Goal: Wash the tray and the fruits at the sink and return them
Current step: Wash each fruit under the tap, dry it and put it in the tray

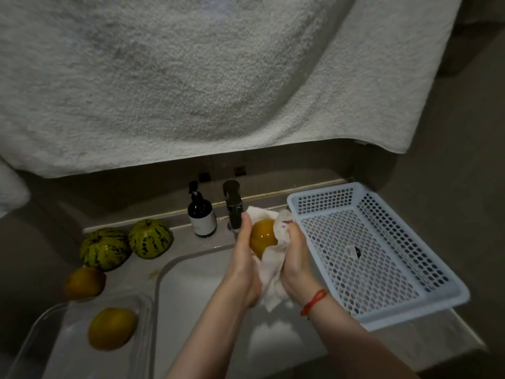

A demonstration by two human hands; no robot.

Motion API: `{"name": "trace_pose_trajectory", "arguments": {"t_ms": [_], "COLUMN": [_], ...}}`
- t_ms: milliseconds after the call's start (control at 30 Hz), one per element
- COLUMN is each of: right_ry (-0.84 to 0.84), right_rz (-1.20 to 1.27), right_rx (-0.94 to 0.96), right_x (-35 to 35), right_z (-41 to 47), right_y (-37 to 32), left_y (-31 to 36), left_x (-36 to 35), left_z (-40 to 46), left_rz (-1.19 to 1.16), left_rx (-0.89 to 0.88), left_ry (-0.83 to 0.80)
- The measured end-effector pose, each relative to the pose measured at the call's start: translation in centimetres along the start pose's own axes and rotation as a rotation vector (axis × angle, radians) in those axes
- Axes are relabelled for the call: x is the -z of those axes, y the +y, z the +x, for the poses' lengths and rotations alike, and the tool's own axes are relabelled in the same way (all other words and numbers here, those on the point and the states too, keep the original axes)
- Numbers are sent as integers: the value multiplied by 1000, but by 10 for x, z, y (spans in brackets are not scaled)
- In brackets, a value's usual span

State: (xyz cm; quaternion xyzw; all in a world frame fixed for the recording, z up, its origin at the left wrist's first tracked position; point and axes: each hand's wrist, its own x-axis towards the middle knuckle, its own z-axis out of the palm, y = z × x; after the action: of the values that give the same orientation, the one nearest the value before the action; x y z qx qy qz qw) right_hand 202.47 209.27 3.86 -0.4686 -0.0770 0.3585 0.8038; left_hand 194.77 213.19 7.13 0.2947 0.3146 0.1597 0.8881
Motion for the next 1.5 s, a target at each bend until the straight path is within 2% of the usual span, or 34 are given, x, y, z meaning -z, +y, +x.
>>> {"name": "trace_pose_trajectory", "arguments": {"t_ms": [67, 133, 200, 267, 333, 400, 500, 600, 700, 767, 833, 900, 967, 1033, 1067, 1133, 1233, 1367, 1433, 1500], "right_ry": [-24, -90, -153, -173, -79, 32, 124, 271, 258, 206, 109, -36, -64, -64, -77, -91, -20, 217, 232, 177], "right_rz": [-166, -261, -293, -427, -704, -814, -659, -331, 10, 27, -162, -545, -844, -1032, -1083, -1066, -828, -523, -308, -138], "right_rx": [170, 343, 406, 499, 685, 782, 633, 306, -68, -118, 86, 432, 748, 1032, 1080, 916, 496, 341, 259, 162], "right_x": [2, 8, 9, 7, 6, 7, 7, 5, 4, 5, 6, 6, 10, 14, 15, 13, 7, -3, -3, 0], "right_z": [-2, -4, -11, -21, -21, -16, -14, -8, 0, 2, -2, -13, -18, -20, -20, -18, -14, -6, -3, 0], "right_y": [8, 7, 7, 7, 6, 8, 11, 10, -2, -6, -6, -5, 1, 7, 10, 9, 5, 3, 5, 3], "left_y": [-5, -5, -5, -7, -9, -11, -17, -20, -17, -14, -9, -2, 4, 5, 5, 0, -9, -18, -19, -21], "left_x": [-3, -4, -2, -1, -3, -4, -5, -3, 1, 1, 0, -1, -4, -3, -3, -1, 2, 5, 6, 8], "left_z": [3, 3, 6, 6, 6, 6, 7, 8, 9, 8, 9, 11, 11, 12, 12, 14, 13, 13, 16, 17], "left_rz": [9, 222, 385, 431, 446, 477, 475, 502, 442, 331, 224, 157, 185, 232, 226, 278, 536, 603, 615, 630], "left_rx": [-150, -342, -438, -439, -375, -365, -369, -399, -377, -315, -205, -21, 116, 98, 58, -109, -349, -477, -508, -543], "left_ry": [39, 74, 110, 119, 85, 91, 109, 115, 50, 3, -21, 21, 89, 106, 83, 43, 129, 131, 120, 112]}}
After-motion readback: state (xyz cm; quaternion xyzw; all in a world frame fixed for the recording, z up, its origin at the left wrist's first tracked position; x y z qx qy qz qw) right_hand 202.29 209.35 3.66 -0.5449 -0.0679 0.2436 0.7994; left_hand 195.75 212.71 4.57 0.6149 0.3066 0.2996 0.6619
